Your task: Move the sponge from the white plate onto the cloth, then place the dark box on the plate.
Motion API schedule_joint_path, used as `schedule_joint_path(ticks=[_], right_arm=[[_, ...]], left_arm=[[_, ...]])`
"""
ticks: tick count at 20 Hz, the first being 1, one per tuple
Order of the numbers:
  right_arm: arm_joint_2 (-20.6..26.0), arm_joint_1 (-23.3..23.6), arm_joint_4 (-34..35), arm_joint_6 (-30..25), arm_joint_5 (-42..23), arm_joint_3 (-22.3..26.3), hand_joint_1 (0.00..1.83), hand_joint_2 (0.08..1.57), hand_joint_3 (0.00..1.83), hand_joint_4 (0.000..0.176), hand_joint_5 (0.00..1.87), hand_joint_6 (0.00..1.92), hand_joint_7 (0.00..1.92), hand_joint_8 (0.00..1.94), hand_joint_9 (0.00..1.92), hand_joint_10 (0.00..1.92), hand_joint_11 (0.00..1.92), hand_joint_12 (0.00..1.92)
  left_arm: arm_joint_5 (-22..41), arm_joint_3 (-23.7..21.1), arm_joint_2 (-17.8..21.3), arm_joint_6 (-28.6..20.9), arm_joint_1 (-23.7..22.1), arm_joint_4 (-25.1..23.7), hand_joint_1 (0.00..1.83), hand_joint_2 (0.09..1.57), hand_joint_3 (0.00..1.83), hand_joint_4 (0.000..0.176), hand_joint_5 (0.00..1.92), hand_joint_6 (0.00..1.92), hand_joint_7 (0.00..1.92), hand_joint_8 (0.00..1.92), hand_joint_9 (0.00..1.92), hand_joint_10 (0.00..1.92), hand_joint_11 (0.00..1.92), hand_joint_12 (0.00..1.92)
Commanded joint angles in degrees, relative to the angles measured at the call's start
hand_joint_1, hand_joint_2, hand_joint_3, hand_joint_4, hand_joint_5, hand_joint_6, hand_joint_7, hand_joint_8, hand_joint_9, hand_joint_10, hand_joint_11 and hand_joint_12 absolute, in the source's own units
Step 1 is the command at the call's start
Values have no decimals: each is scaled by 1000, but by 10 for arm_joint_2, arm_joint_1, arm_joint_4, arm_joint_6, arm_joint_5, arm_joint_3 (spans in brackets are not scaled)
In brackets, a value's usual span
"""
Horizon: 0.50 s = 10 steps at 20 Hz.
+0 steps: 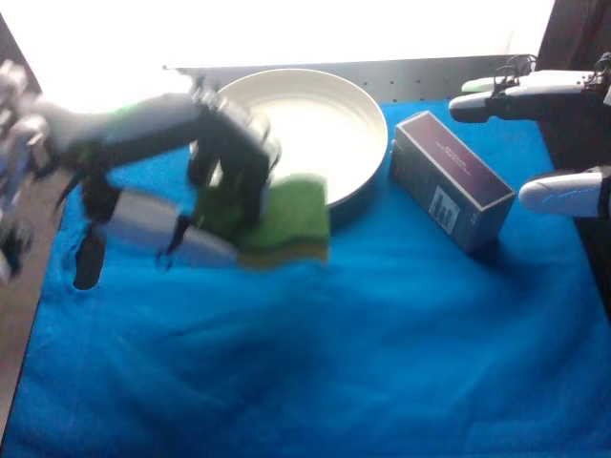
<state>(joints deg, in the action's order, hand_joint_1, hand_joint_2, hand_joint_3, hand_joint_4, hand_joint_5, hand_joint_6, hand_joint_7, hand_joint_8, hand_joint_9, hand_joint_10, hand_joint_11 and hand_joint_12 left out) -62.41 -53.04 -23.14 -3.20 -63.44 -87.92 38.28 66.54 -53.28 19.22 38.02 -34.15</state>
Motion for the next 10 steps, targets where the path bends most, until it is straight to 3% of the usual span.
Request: schedule_joint_path(ticks=[1,2,3,4,5,6,7,8,9,10], right_arm=[[0,8,38,-5,-61,3,563,1201,0,133,368,1,268,2,258,0,341,46],[0,8,39,-5,-61,3,575,1202,0,134,371,2,268,2,245,0,321,36],[0,8,39,-5,-61,3,558,1212,3,134,369,1,279,4,258,5,328,37],[0,8,40,-5,-61,3,546,1217,5,130,369,1,281,4,250,1,305,27],[0,8,42,-5,-61,3,542,1219,5,133,372,2,284,4,244,0,280,16],[0,8,43,-5,-61,3,540,1215,3,135,376,3,284,4,236,0,273,12],[0,8,43,-5,-61,3,540,1208,0,138,379,4,284,3,226,0,238,2],[0,8,43,-5,-61,3,532,1209,0,135,378,2,285,3,219,0,211,0],[0,8,43,-5,-61,3,585,1206,0,140,387,3,285,1,203,0,199,5],[0,8,43,-5,-61,3,584,1199,0,150,393,5,292,3,213,4,215,13]], left_arm=[[85,-13,7,-8,11,28,1260,1111,0,0,1028,723,975,1230,1000,1262,1008,1472],[83,-30,16,-8,43,35,1258,1110,0,0,1031,723,964,1242,982,1317,1015,1562],[78,-38,18,-8,70,45,1234,1148,8,0,937,907,889,1337,925,1343,965,1560],[73,-40,17,-10,87,51,1341,1126,0,0,941,943,893,1163,960,1262,931,1498],[64,-37,9,-15,104,57,1365,1119,0,0,950,918,881,1156,973,1247,942,1470],[59,-33,3,-19,109,58,1264,1109,0,0,1019,875,940,1144,1000,1241,1003,1441],[51,-31,-2,-19,111,60,1258,1082,0,0,1119,747,987,1057,1058,1180,1052,1402],[46,-28,-5,-19,112,61,1363,1082,1,0,1054,787,956,997,1019,1185,1006,1367],[38,-25,-8,-16,112,63,1282,1097,0,0,1092,699,934,1177,945,1266,935,1458],[36,-25,-8,-10,113,67,1262,1097,0,0,1093,678,948,1204,900,1260,838,1480]])
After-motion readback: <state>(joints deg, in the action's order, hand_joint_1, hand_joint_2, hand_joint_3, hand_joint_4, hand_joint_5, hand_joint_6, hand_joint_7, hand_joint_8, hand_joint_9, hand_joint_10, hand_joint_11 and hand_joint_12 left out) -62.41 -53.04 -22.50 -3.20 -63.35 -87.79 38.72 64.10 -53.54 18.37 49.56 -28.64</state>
